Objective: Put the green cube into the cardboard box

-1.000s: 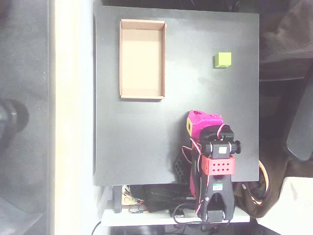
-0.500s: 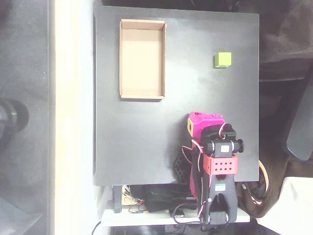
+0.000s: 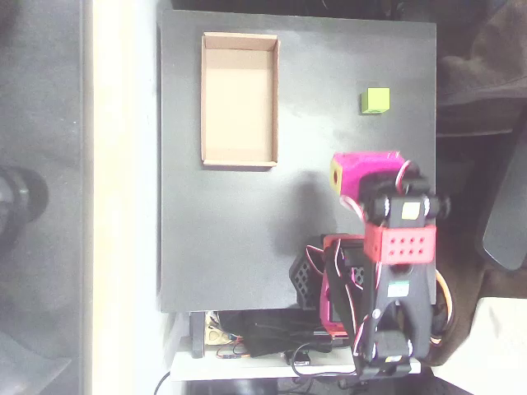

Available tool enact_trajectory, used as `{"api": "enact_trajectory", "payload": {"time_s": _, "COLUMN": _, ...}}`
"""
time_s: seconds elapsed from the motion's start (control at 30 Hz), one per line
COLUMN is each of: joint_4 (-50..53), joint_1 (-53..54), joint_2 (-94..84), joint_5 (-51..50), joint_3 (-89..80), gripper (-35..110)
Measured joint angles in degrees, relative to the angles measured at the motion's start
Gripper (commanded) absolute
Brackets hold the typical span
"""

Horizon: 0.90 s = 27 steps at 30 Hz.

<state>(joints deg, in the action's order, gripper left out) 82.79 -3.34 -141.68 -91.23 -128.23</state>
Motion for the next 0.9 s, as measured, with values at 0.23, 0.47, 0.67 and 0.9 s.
{"api": "enact_trajectory", "payload": {"time_s": 0.23, "joint_4": 0.0, "joint_1": 0.0, "joint_2": 16.7, "joint_5": -0.1, "joint_3": 19.2, "gripper": 1}}
{"api": "enact_trajectory", "payload": {"time_s": 0.47, "joint_4": 0.1, "joint_1": 1.4, "joint_2": 27.1, "joint_5": 0.0, "joint_3": 30.8, "gripper": 1}}
{"api": "enact_trajectory", "payload": {"time_s": 0.67, "joint_4": -0.3, "joint_1": 5.8, "joint_2": 34.4, "joint_5": 0.1, "joint_3": 37.1, "gripper": 1}}
{"api": "enact_trajectory", "payload": {"time_s": 0.9, "joint_4": -0.4, "joint_1": 9.5, "joint_2": 42.4, "joint_5": 0.1, "joint_3": 44.0, "gripper": 12}}
